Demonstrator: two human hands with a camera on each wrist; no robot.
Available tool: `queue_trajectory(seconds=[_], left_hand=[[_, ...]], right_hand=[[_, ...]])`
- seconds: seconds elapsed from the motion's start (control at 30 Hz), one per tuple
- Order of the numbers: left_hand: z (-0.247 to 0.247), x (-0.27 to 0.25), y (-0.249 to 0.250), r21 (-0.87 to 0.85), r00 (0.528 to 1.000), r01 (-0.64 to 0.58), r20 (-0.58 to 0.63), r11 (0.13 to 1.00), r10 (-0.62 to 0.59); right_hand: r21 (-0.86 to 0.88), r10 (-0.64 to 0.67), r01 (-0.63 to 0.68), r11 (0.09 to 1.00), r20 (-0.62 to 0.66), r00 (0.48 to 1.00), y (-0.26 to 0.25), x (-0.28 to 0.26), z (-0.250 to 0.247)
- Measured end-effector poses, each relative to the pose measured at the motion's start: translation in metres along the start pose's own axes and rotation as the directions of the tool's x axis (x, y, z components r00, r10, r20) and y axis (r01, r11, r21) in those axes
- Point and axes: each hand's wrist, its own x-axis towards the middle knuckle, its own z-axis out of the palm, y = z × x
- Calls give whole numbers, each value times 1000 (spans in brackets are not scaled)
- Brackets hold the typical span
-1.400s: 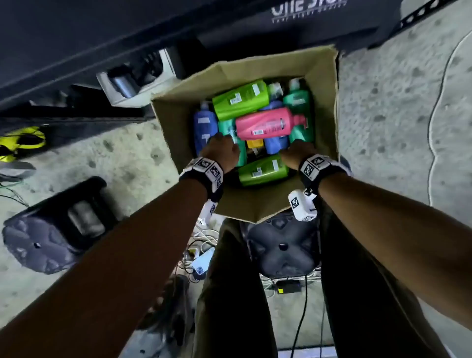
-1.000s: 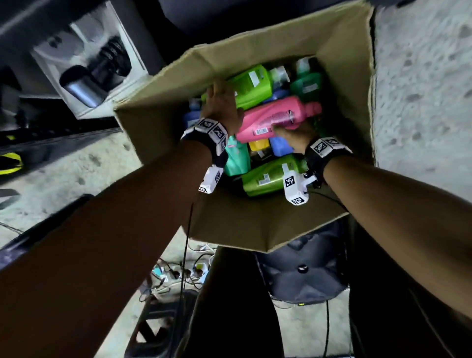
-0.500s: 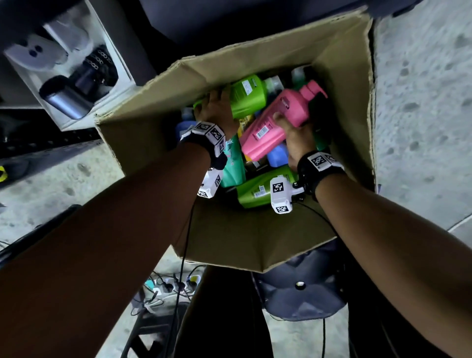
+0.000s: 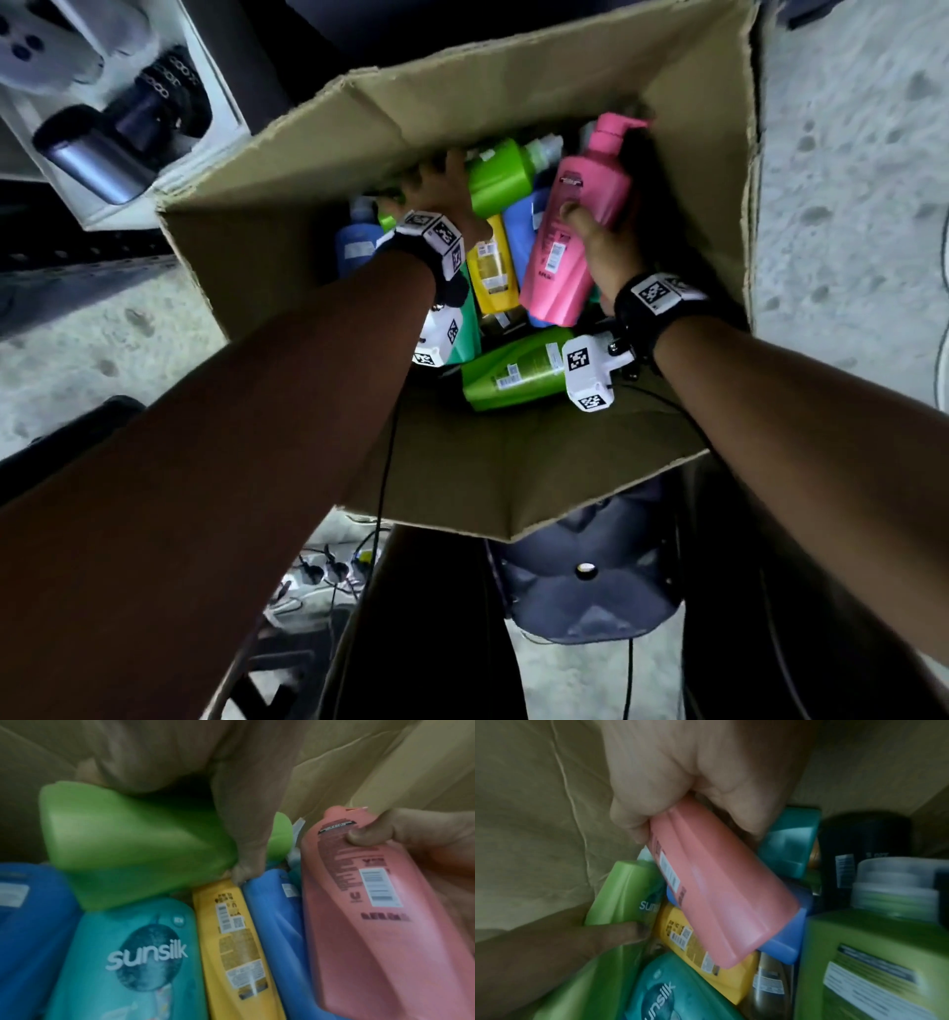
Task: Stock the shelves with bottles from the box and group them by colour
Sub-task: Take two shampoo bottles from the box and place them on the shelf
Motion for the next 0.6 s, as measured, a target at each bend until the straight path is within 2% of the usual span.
queue_trajectory(seconds=[0.07, 0.17, 0.27, 0.4, 0.6], left_hand=[[-2, -3, -11, -27, 998, -51, 28, 998, 52], [1, -16, -25, -214, 996, -59, 58, 975, 73], [7, -40, -35, -418, 998, 47, 63, 907, -23], [20, -81, -46, -581, 984, 181, 114, 793, -140], [28, -152, -52, -745, 974, 201, 84, 636, -210]], right_hand=[[-39, -36, 36, 999, 1, 999, 1, -9, 2], [-75, -66, 66, 995, 2, 998, 0, -24, 0], [-78, -80, 80, 994, 6, 997, -4, -43, -2], [-50, -56, 59, 997, 67, 996, -10, -65, -8], [-171, -98, 127, 977, 164, 981, -27, -112, -19]])
